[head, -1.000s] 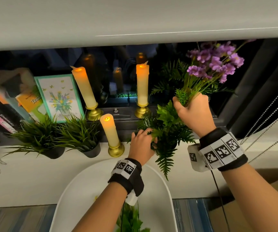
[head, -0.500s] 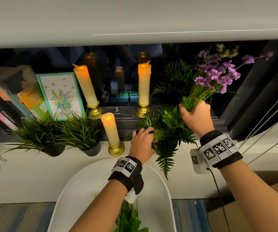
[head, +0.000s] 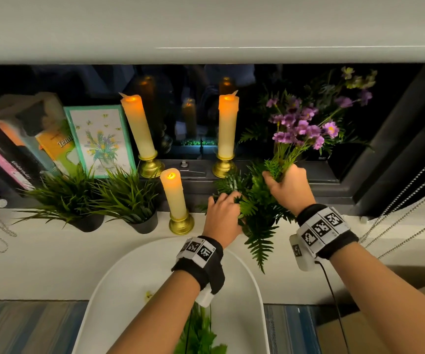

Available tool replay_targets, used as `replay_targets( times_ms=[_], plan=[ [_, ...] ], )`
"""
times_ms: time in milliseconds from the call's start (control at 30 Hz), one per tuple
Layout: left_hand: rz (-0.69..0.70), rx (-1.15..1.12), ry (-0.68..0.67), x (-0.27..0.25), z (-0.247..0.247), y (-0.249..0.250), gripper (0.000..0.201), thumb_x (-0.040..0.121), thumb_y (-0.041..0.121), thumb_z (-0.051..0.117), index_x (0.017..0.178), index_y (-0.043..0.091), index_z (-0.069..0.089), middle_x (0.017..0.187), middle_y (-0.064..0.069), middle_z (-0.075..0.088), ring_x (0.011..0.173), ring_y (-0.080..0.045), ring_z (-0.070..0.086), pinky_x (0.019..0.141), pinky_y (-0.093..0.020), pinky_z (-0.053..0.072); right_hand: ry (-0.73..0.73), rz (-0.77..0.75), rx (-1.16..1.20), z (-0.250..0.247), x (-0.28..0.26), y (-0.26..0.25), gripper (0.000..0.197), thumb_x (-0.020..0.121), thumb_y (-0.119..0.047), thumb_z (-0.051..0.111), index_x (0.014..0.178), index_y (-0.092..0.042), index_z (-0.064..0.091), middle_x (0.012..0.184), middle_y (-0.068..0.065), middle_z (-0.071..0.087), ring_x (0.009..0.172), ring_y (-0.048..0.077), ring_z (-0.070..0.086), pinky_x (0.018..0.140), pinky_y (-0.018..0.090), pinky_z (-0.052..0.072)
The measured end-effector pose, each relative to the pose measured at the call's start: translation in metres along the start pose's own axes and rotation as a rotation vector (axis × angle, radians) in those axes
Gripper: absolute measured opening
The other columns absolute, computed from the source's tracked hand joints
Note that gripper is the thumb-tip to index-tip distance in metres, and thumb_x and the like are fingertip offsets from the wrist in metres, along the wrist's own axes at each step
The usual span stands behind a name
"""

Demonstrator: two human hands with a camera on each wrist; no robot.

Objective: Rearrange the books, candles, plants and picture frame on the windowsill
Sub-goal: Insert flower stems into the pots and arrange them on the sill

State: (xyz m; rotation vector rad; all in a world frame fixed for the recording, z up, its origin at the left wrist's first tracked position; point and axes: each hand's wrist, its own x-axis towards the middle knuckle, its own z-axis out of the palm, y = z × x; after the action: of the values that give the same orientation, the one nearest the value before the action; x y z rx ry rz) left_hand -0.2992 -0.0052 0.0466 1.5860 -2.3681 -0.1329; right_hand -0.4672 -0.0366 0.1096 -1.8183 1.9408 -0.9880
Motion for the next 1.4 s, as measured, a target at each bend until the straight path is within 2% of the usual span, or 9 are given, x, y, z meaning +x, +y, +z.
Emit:
replay_targets(
  times_ms=[333,500,600,700,833,933,1100,1233,1400],
  plan=[
    [0.010,-0.003,-0.013,0.000,0.000,0.001,0.030,0.083,0.027,0.065,0.112,0.020,0.068,0.140,0.006,0.043,0.122,-0.021,0.041,0.102,-0.045,0.027,-0.109,-0.072,-0.086,0.000,-0.005,-0.009,0.029,0.089,-0.030,0.063,0.098,-0.003,0.065,0.090,0.012,0.068,0.083,0.026,0.066,0.072,0.024,0.050],
    [0.026,-0.001,-0.035,-0.001,-0.008,0.004,0.031,0.083,0.027,0.063,0.112,0.018,0.067,0.139,0.003,0.044,0.121,-0.025,0.041,0.102,-0.047,0.027,-0.200,-0.085,0.024,-0.018,-0.014,-0.016,0.042,0.078,-0.033,0.076,0.109,-0.015,0.055,0.098,-0.002,0.062,0.095,0.013,0.058,0.083,0.021,0.043],
    [0.042,0.008,-0.075,-0.001,-0.016,0.005,0.033,0.083,0.032,0.063,0.113,0.019,0.066,0.141,0.003,0.041,0.124,-0.024,0.037,0.103,-0.047,0.027,-0.359,-0.107,0.111,-0.031,-0.020,-0.012,0.046,0.070,-0.035,0.082,0.098,-0.036,0.046,0.108,-0.006,0.062,0.101,0.010,0.058,0.094,0.026,0.046],
    [0.082,-0.036,-0.060,-0.004,-0.029,0.004,0.036,0.081,0.041,0.062,0.113,0.023,0.066,0.138,0.005,0.043,0.123,-0.022,0.037,0.100,-0.041,0.026,-0.456,-0.110,0.210,-0.045,-0.020,-0.004,0.053,0.064,-0.033,0.085,0.106,-0.033,0.052,0.108,-0.012,0.062,0.100,0.005,0.061,0.095,0.025,0.050],
    [0.114,-0.042,-0.067,-0.007,-0.045,-0.002,0.044,0.076,0.042,0.063,0.116,0.024,0.062,0.137,0.007,0.040,0.124,-0.018,0.033,0.101,-0.037,0.021,-0.395,-0.087,0.098,-0.056,-0.018,0.001,0.063,0.069,-0.024,0.084,0.118,-0.023,0.045,0.104,-0.003,0.054,0.080,0.012,0.055,0.063,0.012,0.046],
    [0.081,-0.156,-0.022,-0.007,-0.060,-0.002,0.046,0.072,0.040,0.062,0.116,0.028,0.059,0.133,0.012,0.039,0.124,-0.011,0.031,0.102,-0.034,0.016,-0.327,-0.069,0.095,-0.052,-0.018,0.003,0.054,0.073,-0.023,0.081,0.116,-0.019,0.050,0.110,0.003,0.056,0.075,0.015,0.056,0.067,0.019,0.047],
    [0.095,-0.227,0.183,0.008,-0.078,0.015,0.038,0.084,0.041,0.053,0.120,0.028,0.055,0.122,0.010,0.048,0.115,-0.010,0.040,0.101,-0.036,0.023,-0.285,-0.036,0.157,-0.042,-0.021,-0.006,0.053,0.074,-0.018,0.080,0.117,-0.017,0.049,0.101,-0.005,0.054,0.065,0.007,0.057,0.057,0.011,0.045],
    [0.094,-0.264,0.142,0.026,-0.080,0.030,0.045,0.089,0.051,0.053,0.126,0.026,0.053,0.121,0.007,0.055,0.114,-0.013,0.045,0.097,-0.038,0.030,-0.243,-0.091,0.185,-0.043,-0.022,-0.010,0.038,0.070,-0.011,0.083,0.089,-0.021,0.052,0.077,-0.007,0.055,0.057,0.003,0.053,0.053,0.008,0.044],
    [0.025,-0.322,0.272,0.031,-0.073,0.040,0.017,0.089,0.039,0.059,0.085,0.023,0.054,0.083,0.009,0.059,0.083,-0.013,0.055,0.080,-0.037,0.040,-0.140,-0.090,0.187,-0.041,-0.016,0.004,0.026,0.074,-0.005,0.078,0.072,-0.019,0.056,0.061,-0.001,0.060,0.056,0.006,0.065,0.063,0.023,0.054]
  ],
)
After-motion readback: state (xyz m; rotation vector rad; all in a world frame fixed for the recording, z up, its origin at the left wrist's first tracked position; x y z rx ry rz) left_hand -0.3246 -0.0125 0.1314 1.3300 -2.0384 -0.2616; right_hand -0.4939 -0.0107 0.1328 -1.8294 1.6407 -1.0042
